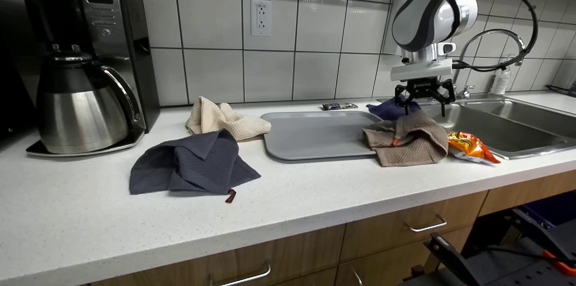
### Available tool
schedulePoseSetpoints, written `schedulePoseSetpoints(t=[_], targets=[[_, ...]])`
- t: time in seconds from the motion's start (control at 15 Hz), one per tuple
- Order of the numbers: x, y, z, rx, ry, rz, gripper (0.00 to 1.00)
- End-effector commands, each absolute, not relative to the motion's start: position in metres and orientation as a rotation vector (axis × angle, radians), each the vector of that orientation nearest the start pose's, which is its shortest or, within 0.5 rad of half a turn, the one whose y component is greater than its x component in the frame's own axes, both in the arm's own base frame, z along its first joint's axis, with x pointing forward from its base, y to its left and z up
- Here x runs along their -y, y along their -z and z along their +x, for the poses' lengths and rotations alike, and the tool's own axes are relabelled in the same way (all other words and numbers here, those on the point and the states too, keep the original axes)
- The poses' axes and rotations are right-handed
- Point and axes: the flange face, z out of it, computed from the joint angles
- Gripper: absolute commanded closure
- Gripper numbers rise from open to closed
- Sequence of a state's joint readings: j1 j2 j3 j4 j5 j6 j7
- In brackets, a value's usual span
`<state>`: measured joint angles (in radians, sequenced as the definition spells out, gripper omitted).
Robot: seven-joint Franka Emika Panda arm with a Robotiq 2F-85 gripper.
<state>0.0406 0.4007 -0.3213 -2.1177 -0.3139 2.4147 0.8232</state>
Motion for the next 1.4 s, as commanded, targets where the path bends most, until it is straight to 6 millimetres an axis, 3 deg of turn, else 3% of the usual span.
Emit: schedulePoseSetpoints(t=[0.0,0.47,0.53,0.67,1.2,1.33], targets=[[0.160,-0.221,0.545,-1.457,-0.037,-3.145,0.00],[0.158,-0.207,0.542,-1.471,-0.086,-3.128,0.00],[0.158,-0.207,0.543,-1.475,-0.087,-3.124,0.25],[0.158,-0.206,0.543,-1.480,-0.088,-3.121,0.32],[0.159,-0.208,0.542,-1.488,-0.087,-3.117,0.95],[0.159,-0.210,0.543,-1.486,-0.082,-3.118,1.00]])
